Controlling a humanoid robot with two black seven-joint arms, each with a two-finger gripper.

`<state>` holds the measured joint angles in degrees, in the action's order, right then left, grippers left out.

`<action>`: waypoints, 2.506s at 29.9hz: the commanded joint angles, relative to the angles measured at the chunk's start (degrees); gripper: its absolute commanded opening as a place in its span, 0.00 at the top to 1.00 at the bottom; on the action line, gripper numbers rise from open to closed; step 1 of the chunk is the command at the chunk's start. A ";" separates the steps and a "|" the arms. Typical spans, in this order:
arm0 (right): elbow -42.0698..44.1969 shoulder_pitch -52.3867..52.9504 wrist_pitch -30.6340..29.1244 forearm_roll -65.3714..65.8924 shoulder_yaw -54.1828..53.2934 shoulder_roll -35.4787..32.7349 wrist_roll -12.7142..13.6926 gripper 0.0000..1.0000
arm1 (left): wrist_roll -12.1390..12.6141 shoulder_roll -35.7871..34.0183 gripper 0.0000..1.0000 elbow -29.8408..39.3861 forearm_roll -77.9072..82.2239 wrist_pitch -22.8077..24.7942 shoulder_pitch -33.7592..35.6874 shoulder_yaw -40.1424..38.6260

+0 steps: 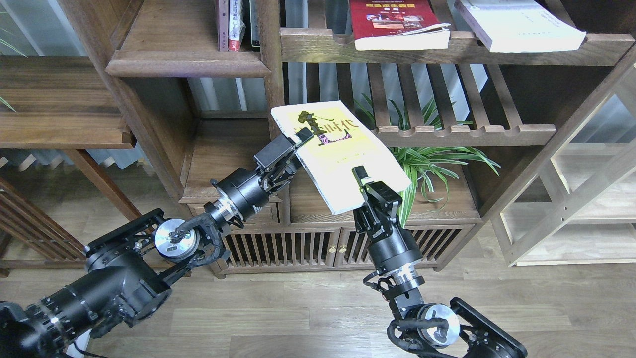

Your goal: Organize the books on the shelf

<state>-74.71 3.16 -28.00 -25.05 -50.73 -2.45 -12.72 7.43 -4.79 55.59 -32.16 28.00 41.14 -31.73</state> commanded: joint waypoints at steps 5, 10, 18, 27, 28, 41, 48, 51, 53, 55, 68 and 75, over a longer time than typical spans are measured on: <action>0.00 0.09 0.00 0.00 0.28 0.60 0.32 0.95 | 1.01 0.04 0.01 -1.01 -0.09 0.00 0.26 -0.96; 0.09 0.00 0.00 0.00 1.78 0.60 3.04 0.95 | 4.52 0.04 0.02 -1.01 -0.53 0.00 0.26 -1.40; 0.09 0.09 0.00 0.00 2.13 0.69 3.49 0.94 | 5.76 0.04 0.02 -1.01 -1.59 -0.40 0.17 -1.66; 0.09 0.09 0.00 0.00 3.01 0.69 4.28 0.92 | 5.76 -0.13 0.18 -0.92 -1.32 -1.37 -0.09 -1.23; 0.09 0.09 0.00 0.00 3.01 0.78 4.37 0.91 | 5.76 -0.13 0.21 -0.92 -1.32 -1.28 -0.27 -1.22; 0.18 0.09 0.00 0.09 3.01 1.04 4.98 0.89 | 5.67 -0.40 0.77 0.58 -1.41 0.00 -2.03 -1.66; 0.27 0.18 0.00 0.17 3.01 0.95 5.24 0.87 | 5.76 -0.57 0.85 0.66 -1.41 0.00 -2.11 -1.66; 0.27 0.27 0.00 0.18 3.01 0.95 5.60 0.86 | 5.67 -0.57 0.95 0.66 -1.41 0.00 -2.20 -1.66; 0.27 0.44 0.00 0.18 3.18 0.95 5.60 0.85 | 5.67 -0.57 0.96 0.66 -1.41 0.00 -2.29 -1.66; 0.27 0.53 0.00 0.18 3.27 0.95 5.69 0.84 | 5.67 -0.57 0.98 0.93 -1.41 0.00 -2.38 -1.66; 0.27 0.70 0.00 0.88 3.18 2.00 5.60 0.27 | 4.97 -1.01 0.98 0.93 -0.97 0.00 -2.73 -2.02; 0.27 1.14 0.00 1.58 2.74 2.10 5.60 0.18 | 4.97 -1.01 0.98 0.93 -0.97 0.00 -2.73 -2.02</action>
<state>-74.37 4.21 -28.00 -23.77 -47.78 -0.32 -7.00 12.34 -5.80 56.59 -33.09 28.02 38.40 -33.78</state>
